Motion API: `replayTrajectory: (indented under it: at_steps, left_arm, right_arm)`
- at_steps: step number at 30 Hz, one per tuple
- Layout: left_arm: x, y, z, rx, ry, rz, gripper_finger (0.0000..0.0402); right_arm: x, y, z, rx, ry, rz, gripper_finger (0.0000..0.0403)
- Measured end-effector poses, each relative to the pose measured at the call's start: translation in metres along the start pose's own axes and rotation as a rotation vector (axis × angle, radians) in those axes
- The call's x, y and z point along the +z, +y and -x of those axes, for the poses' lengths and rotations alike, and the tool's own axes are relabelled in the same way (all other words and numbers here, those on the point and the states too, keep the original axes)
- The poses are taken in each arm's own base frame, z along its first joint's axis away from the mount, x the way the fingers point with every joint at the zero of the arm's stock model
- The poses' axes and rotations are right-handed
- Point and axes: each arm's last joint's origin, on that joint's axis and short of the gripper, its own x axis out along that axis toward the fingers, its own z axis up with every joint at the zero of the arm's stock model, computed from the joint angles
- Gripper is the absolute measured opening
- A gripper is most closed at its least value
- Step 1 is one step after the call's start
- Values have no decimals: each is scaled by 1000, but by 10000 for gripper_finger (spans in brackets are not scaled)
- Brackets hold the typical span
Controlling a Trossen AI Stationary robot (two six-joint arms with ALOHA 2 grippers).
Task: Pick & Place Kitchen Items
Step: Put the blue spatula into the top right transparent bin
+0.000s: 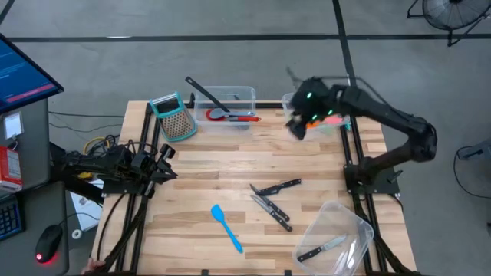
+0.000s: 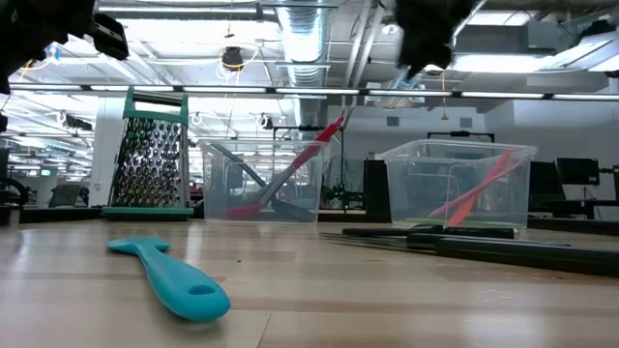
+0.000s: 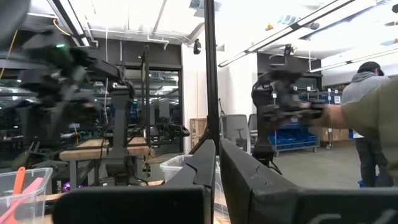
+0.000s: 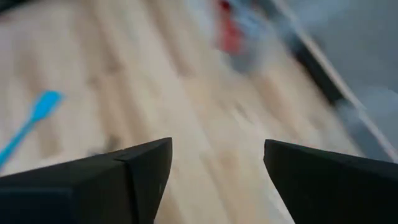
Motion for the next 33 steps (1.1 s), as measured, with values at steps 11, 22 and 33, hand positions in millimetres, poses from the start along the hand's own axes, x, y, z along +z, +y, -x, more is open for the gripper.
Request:
replayTrajectory:
  at_steps: [11,22,33]
  left_arm:
    - [-1,0,-1,0,9,2,8]
    - [-3,1,-2,1,26,6,8]
    - [-4,1,-3,2,38,8,8]
  right_arm:
    - [14,139,-16,376,-332,259,231]
    - [-1,213,13,638,-565,367,215]
    - [-13,242,35,745,-681,397,193]
